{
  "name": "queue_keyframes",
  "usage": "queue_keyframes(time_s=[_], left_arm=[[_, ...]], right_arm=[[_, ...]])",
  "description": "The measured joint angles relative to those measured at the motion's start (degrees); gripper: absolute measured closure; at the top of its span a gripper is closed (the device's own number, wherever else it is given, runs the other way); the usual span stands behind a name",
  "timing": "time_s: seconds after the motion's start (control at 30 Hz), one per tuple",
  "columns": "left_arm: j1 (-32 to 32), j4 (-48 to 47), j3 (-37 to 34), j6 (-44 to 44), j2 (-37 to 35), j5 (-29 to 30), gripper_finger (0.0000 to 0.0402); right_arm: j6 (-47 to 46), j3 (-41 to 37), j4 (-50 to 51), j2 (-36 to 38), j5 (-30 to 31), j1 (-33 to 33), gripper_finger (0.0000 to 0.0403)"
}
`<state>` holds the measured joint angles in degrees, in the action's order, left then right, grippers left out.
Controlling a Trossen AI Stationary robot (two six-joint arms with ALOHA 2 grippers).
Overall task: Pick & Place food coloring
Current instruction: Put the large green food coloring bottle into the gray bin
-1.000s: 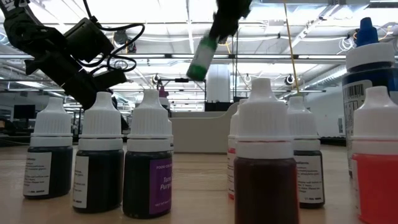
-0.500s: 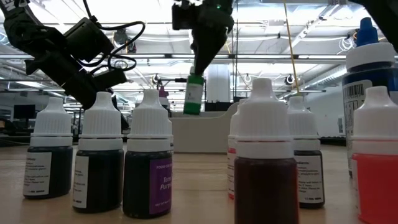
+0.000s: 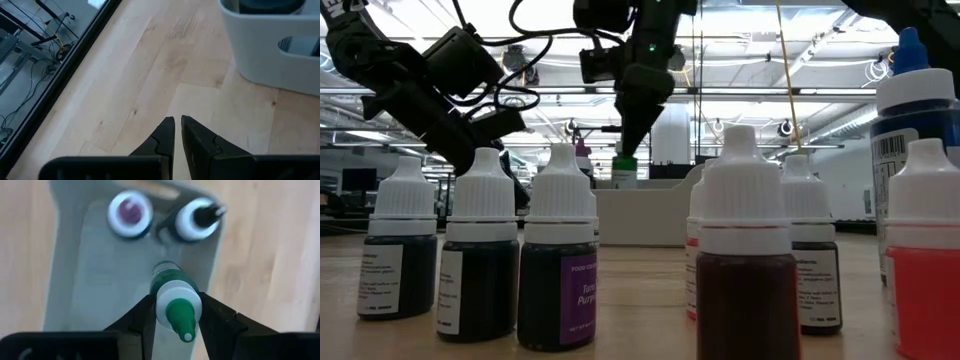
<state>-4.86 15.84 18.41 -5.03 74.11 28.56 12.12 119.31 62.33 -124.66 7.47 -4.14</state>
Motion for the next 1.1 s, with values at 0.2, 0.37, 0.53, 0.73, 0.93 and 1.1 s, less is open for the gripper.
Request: queue_keyframes(time_s=[0.2,0.37,0.53,0.73,0.93,1.1], left_arm=[[0.00,1.75,0.00,-0.47,0.00,-0.02,0.0360],[0.00,1.78,0.00,-0.61,0.00,-0.02,0.0360],[0.00,1.76,0.00,-1.03,0.00,-0.02,0.0360],[0.00,2.04,0.00,-1.82,0.00,-0.02,0.0360],[0.00,3.61,0.00,-1.87,0.00,-0.02,0.0360],[0.00,4.44,0.00,-2.49,0.00,-0.01,0.0360]], right_arm=[[0.62,-0.61,-3.13,0.02,-3.28,-0.98,0.0285],[0.78,-2.43,-4.37,0.03,-3.26,-1.63,0.0286],[1.06,-6.03,-5.73,0.00,-3.10,-1.54,0.0285],[1.23,-7.40,-7.72,0.17,-3.11,-1.60,0.0284],[1.92,-7.45,-8.75,0.15,-3.17,-1.65,0.0285],[2.11,-7.49,-9.75,0.11,-3.17,-1.77,0.0285]])
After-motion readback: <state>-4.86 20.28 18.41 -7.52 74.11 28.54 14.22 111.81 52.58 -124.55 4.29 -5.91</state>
